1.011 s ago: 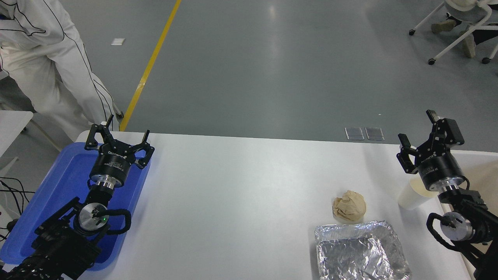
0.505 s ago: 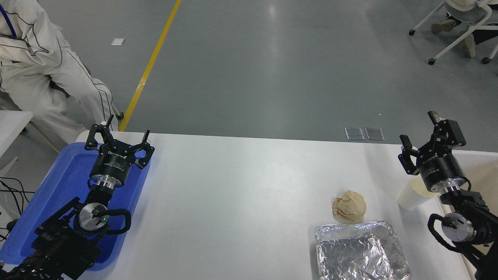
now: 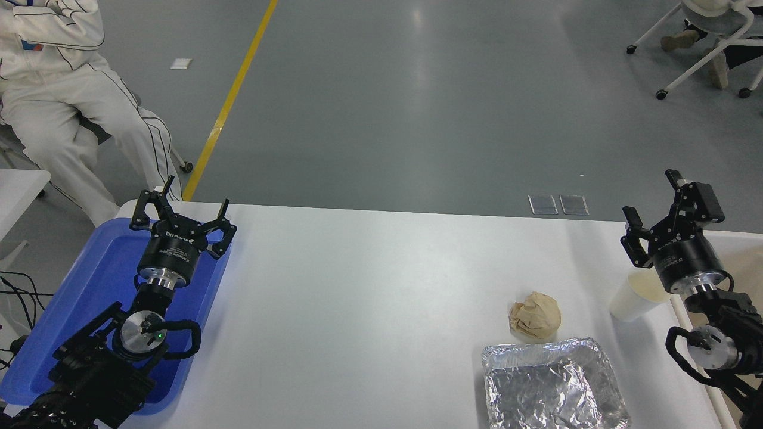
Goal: Pick up paper cup place in dustbin
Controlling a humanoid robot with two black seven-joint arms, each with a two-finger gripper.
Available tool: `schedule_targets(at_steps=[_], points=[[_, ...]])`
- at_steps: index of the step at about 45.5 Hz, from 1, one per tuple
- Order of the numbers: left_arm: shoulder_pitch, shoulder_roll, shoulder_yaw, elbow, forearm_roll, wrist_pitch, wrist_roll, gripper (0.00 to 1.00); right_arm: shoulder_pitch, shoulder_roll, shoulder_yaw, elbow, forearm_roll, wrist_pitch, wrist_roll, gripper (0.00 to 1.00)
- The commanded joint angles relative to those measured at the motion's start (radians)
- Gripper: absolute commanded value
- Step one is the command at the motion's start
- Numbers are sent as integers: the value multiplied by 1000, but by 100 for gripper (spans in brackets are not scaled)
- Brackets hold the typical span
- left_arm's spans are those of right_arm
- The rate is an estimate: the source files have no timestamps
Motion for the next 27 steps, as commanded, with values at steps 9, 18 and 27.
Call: schedule_targets(at_steps=[9, 18, 27], points=[[0, 0, 0, -1, 0, -1, 0, 100, 86, -231, -367, 13, 91, 7, 1, 100], [0, 0, 0, -1, 0, -1, 0, 100, 342, -333, -821, 15, 96, 18, 1, 100], [0, 0, 0, 1, 0, -1, 0, 100, 621, -336, -1269, 16, 96, 18, 1, 100]])
